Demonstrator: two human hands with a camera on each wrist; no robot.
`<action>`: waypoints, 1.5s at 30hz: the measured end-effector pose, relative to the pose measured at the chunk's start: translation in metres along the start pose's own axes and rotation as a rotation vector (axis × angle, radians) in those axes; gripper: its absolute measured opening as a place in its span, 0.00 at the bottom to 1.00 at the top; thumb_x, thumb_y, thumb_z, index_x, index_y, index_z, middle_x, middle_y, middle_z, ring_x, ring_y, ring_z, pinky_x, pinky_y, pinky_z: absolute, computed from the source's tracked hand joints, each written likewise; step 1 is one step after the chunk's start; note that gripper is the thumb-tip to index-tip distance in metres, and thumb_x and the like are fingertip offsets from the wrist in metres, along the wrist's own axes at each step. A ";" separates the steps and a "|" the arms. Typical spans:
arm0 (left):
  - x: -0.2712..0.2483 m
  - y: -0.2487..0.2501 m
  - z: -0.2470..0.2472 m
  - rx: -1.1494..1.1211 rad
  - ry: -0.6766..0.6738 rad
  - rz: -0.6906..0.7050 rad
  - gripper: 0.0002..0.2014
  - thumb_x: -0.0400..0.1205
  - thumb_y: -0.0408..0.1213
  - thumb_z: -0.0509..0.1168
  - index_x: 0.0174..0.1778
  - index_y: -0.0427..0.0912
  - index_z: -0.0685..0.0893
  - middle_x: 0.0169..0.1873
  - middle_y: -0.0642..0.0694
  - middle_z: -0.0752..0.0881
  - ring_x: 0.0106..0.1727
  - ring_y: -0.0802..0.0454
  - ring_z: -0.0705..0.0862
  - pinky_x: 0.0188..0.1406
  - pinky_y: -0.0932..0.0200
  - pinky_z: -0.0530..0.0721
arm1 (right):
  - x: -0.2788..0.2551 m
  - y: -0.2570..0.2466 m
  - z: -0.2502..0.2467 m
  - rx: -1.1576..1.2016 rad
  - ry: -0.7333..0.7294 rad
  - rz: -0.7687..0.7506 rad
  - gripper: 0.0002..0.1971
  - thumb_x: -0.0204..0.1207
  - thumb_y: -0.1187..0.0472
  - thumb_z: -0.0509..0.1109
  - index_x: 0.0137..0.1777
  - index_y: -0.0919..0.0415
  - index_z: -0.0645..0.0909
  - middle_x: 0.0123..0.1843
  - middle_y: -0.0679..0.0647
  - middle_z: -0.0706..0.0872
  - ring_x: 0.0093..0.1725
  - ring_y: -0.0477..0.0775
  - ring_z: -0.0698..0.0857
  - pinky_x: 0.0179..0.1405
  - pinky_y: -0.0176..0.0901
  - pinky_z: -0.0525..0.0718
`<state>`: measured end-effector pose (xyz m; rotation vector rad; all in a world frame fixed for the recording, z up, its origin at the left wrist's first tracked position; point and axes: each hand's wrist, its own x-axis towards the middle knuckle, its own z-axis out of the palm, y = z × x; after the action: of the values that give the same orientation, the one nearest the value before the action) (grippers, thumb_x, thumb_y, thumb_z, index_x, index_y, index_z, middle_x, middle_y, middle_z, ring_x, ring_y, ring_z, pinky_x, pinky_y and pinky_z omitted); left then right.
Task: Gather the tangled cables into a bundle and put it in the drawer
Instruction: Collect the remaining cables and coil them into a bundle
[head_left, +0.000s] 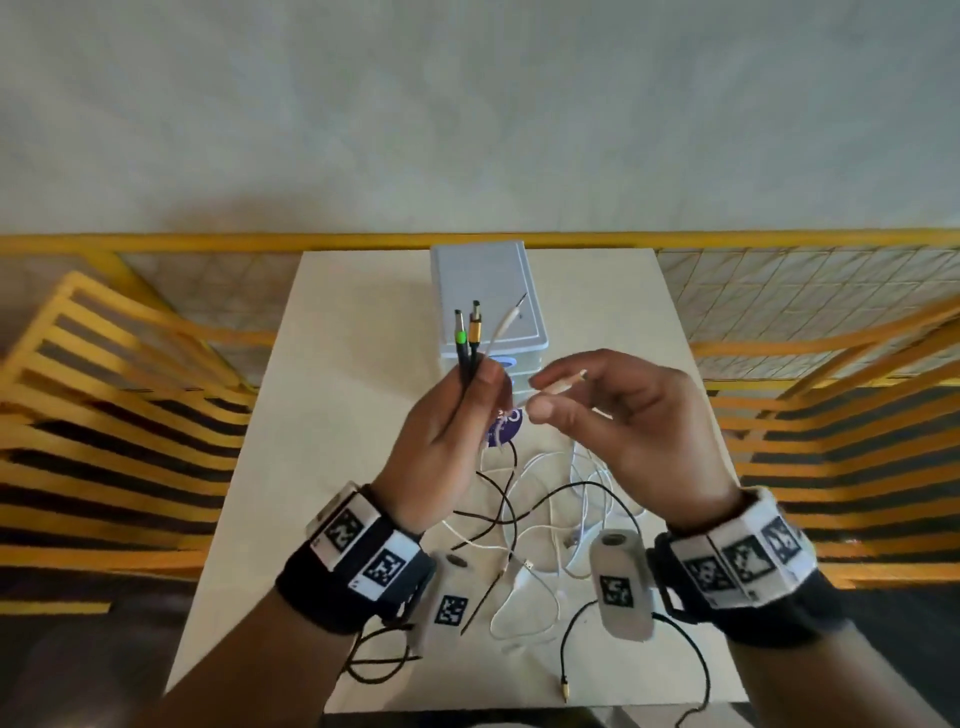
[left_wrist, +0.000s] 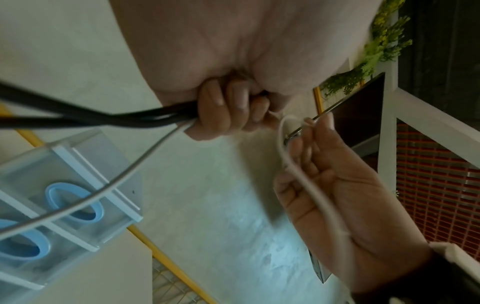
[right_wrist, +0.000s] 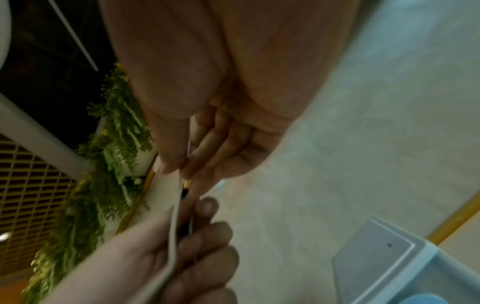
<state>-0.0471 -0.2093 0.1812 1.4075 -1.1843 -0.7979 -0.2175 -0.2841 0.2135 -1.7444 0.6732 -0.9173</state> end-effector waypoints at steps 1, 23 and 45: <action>-0.001 0.000 0.001 -0.006 0.001 -0.007 0.20 0.92 0.54 0.52 0.54 0.48 0.86 0.32 0.57 0.85 0.36 0.60 0.83 0.40 0.58 0.79 | 0.002 0.001 0.008 -0.001 0.003 -0.006 0.08 0.70 0.55 0.82 0.48 0.53 0.91 0.41 0.50 0.95 0.40 0.49 0.93 0.45 0.45 0.89; -0.030 -0.003 -0.013 -0.234 -0.030 -0.068 0.18 0.88 0.58 0.54 0.37 0.53 0.75 0.24 0.50 0.64 0.21 0.54 0.60 0.21 0.61 0.60 | 0.009 0.016 0.051 0.155 -0.131 0.255 0.17 0.79 0.43 0.74 0.55 0.57 0.86 0.44 0.56 0.92 0.48 0.62 0.91 0.58 0.61 0.87; -0.021 0.014 -0.035 0.174 0.061 -0.111 0.27 0.71 0.72 0.66 0.47 0.52 0.87 0.47 0.55 0.90 0.56 0.60 0.88 0.60 0.51 0.84 | -0.003 0.008 0.061 -0.037 -0.061 0.025 0.12 0.89 0.53 0.60 0.48 0.49 0.84 0.36 0.55 0.86 0.38 0.58 0.84 0.41 0.51 0.83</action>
<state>-0.0235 -0.1776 0.1987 1.6412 -1.1589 -0.7359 -0.1687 -0.2529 0.1930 -1.7856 0.6743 -0.8354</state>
